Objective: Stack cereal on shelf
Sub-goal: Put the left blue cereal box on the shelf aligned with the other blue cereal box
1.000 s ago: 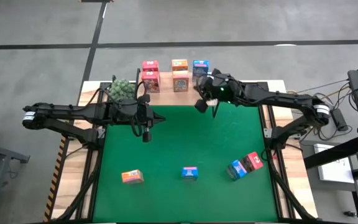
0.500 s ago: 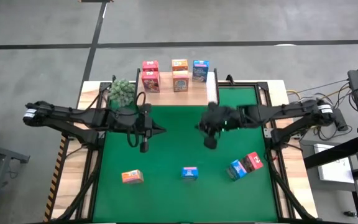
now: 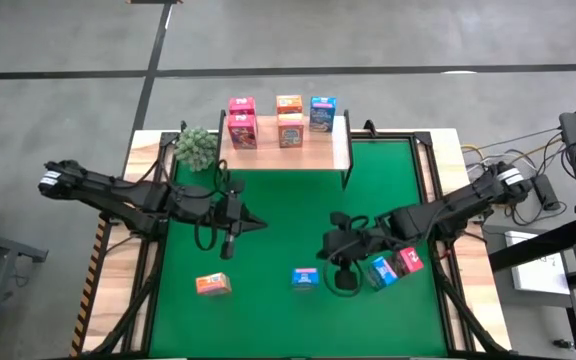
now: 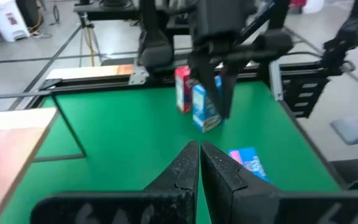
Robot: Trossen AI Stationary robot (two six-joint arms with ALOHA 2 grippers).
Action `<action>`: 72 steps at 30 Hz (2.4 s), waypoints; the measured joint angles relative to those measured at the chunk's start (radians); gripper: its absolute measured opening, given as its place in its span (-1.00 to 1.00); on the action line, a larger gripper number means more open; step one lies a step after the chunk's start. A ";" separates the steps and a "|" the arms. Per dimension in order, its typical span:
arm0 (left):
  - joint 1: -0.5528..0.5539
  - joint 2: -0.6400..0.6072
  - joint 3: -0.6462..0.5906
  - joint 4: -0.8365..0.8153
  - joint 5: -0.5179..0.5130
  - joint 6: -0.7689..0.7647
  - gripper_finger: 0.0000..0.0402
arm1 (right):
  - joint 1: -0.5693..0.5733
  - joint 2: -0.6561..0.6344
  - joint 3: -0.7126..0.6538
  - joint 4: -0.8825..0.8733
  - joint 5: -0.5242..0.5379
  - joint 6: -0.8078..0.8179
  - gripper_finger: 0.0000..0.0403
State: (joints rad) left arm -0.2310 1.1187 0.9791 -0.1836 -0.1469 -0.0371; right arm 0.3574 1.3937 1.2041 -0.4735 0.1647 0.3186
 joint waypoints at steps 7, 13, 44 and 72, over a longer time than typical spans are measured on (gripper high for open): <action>-0.078 0.000 0.000 0.039 -0.001 -0.008 -1.00 | 0.035 0.064 0.000 0.039 0.018 -0.001 -0.87; -0.102 0.000 0.000 0.045 -0.002 -0.007 -1.00 | 0.033 0.095 0.000 0.064 0.020 0.003 -0.53; -0.101 0.000 0.000 0.049 -0.065 -0.006 -1.00 | 0.056 0.181 -0.005 0.091 -0.025 0.078 0.21; -0.101 0.000 0.000 0.047 -0.079 -0.007 -1.00 | 0.055 0.230 -0.015 0.116 -0.016 0.022 -0.06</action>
State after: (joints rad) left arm -0.3321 1.1191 0.9791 -0.1368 -0.2260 -0.0437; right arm 0.4125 1.6241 1.1892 -0.3576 0.1490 0.3408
